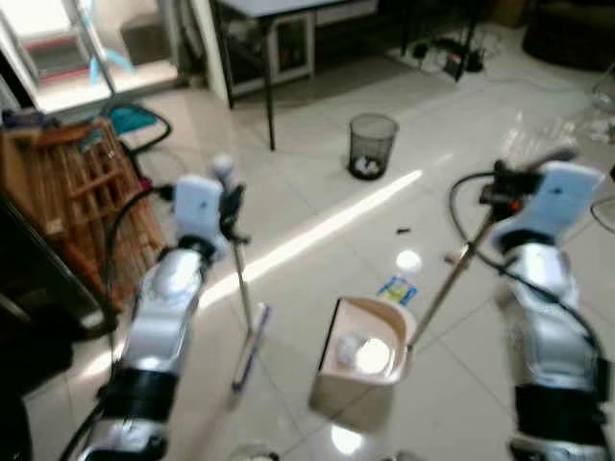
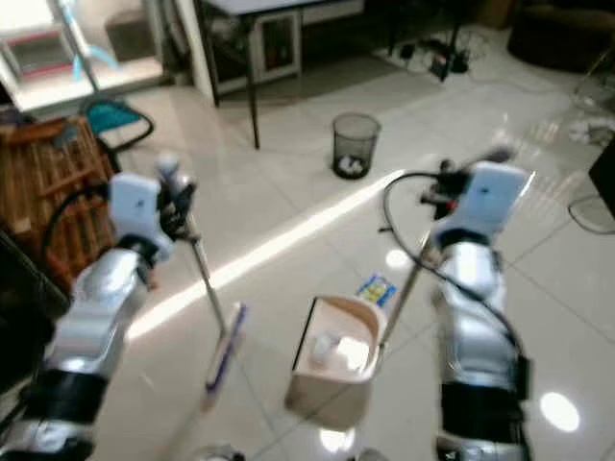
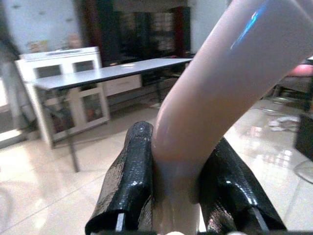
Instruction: Sweep floor
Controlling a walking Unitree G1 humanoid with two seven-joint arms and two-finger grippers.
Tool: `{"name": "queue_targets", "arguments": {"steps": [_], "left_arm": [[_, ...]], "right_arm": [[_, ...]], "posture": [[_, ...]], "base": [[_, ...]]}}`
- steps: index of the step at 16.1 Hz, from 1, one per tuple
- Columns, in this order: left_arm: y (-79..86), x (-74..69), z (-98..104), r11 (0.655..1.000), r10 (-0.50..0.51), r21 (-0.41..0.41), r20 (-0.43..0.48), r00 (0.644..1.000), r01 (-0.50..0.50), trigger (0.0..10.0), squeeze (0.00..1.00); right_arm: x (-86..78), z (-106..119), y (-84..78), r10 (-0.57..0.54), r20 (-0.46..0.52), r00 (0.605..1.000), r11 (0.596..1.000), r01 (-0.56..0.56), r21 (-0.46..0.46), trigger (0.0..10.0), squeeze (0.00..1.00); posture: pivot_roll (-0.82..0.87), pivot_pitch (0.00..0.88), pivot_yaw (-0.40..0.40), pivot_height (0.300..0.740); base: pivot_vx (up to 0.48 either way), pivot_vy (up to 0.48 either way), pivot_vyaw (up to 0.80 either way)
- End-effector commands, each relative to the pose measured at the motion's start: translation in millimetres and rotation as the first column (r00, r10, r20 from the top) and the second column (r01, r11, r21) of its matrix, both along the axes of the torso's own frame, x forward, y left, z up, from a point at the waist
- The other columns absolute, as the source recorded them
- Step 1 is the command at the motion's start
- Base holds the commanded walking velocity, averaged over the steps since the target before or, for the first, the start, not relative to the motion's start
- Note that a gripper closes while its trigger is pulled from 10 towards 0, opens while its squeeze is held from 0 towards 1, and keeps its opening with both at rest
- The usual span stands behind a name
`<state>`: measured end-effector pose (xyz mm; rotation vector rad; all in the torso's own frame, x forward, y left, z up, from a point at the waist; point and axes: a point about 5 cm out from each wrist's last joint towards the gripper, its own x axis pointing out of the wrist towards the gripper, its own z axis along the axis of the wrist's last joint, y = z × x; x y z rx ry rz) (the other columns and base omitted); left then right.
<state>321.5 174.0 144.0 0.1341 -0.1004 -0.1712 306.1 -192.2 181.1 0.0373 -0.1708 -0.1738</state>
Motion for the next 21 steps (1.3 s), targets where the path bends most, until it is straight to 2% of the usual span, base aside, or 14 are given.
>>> {"name": "queue_targets", "arguments": {"steps": [1, 5, 7, 11, 15, 17, 21], "left_arm": [[-7.0, 1.9, 12.2, 0.998, -0.035, 0.051, 0.057, 0.998, 0.032, 10.0, 0.00], [-7.2, 3.3, 12.1, 1.000, -0.008, 0.011, 0.055, 0.998, 0.008, 10.0, 0.00], [-0.7, 2.3, 13.6, 0.999, 0.034, -0.039, 0.056, 0.998, -0.032, 10.0, 0.00], [-0.2, 0.1, 17.0, 0.999, 0.027, -0.025, 0.086, 0.996, -0.025, 10.0, 0.00], [-3.6, 0.3, 21.4, 1.000, 0.004, -0.025, 0.113, 0.994, -0.001, 10.0, 0.00], [-0.8, 1.6, 21.7, 1.000, 0.010, -0.022, 0.110, 0.994, -0.007, 10.0, 0.00], [2.9, 0.5, 19.9, 0.999, 0.032, -0.021, 0.109, 0.993, -0.030, 10.0, 0.00]], "right_arm": [[-1.0, 13.3, -0.7, 0.003, 0.076, 0.997, 1.000, -0.005, 0.022, 10.0, 0.00], [-0.7, 13.6, -0.6, 0.003, 0.078, 0.997, 1.000, -0.004, 0.021, 10.0, 0.00], [1.8, 16.2, 1.0, 0.014, 0.078, 0.997, 1.000, -0.015, 0.017, 10.0, 0.00], [4.6, 18.9, 1.1, 0.026, 0.081, 0.996, 1.000, -0.027, 0.013, 10.0, 0.00], [6.2, 24.9, -1.1, 0.011, 0.111, 0.994, 0.999, -0.016, 0.045, 10.0, 0.00], [7.7, 31.5, -5.1, -0.013, 0.134, 0.991, 0.997, 0.002, 0.077, 10.0, 0.00], [10.2, 39.9, -7.2, -0.006, 0.154, 0.988, 0.997, -0.006, 0.079, 10.0, 0.00]], "posture": [[0.03, 0.041, 0.048, 0.740], [0.03, 0.041, 0.042, 0.740], [0.03, 0.037, 0.026, 0.740], [0.03, 0.021, 0.016, 0.740], [0.03, 0.002, 0.020, 0.740], [0.03, 0.007, 0.022, 0.740], [0.03, 0.003, 0.016, 0.740]], "base": [[0.000, -0.480, 0.00], [0.000, -0.427, 0.00], [0.000, 0.000, 0.00], [0.000, 0.000, 0.00], [0.328, 0.000, 0.00], [0.381, 0.000, 0.00], [0.427, 0.000, 0.00]]}}
